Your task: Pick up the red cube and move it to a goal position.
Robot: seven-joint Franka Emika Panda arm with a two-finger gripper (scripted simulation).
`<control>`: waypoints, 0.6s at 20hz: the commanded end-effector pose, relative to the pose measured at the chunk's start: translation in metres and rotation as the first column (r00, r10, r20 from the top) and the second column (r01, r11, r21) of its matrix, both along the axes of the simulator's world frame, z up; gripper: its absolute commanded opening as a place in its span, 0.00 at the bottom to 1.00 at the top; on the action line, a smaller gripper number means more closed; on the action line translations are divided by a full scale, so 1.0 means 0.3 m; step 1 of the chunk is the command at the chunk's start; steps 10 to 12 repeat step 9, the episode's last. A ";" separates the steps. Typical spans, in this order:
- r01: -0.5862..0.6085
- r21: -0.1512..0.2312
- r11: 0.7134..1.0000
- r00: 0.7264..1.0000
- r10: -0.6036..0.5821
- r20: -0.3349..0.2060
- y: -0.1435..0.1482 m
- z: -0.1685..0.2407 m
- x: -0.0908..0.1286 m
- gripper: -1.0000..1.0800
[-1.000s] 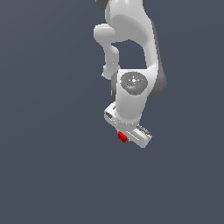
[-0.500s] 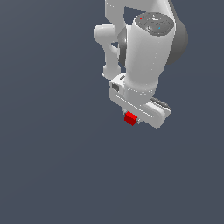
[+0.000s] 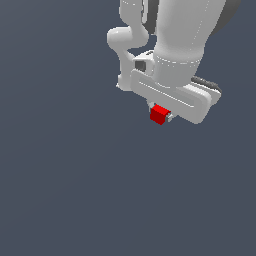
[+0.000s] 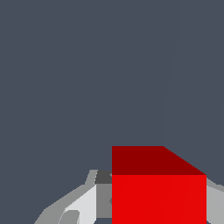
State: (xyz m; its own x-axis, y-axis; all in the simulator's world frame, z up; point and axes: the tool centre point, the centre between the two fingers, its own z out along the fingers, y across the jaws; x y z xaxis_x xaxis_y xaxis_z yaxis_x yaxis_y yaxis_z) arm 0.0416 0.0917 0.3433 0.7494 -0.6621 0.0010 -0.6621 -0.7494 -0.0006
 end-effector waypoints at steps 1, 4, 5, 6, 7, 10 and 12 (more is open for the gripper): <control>0.000 0.000 1.000 1.000 0.000 -0.001 0.008 0.039 -0.005 0.00; 0.000 0.000 1.000 1.000 0.000 -0.001 0.014 0.066 -0.006 0.00; 0.000 0.000 1.000 1.000 0.000 -0.001 0.015 0.071 -0.006 0.00; 0.000 0.000 1.000 1.000 0.000 -0.001 0.016 0.074 -0.005 0.00; 0.000 0.000 1.000 1.000 0.000 -0.001 0.016 0.075 -0.004 0.00; 0.000 0.000 1.000 1.000 0.000 -0.001 0.017 0.073 -0.003 0.00; 0.000 0.000 1.000 1.000 0.000 -0.001 0.017 0.073 -0.003 0.00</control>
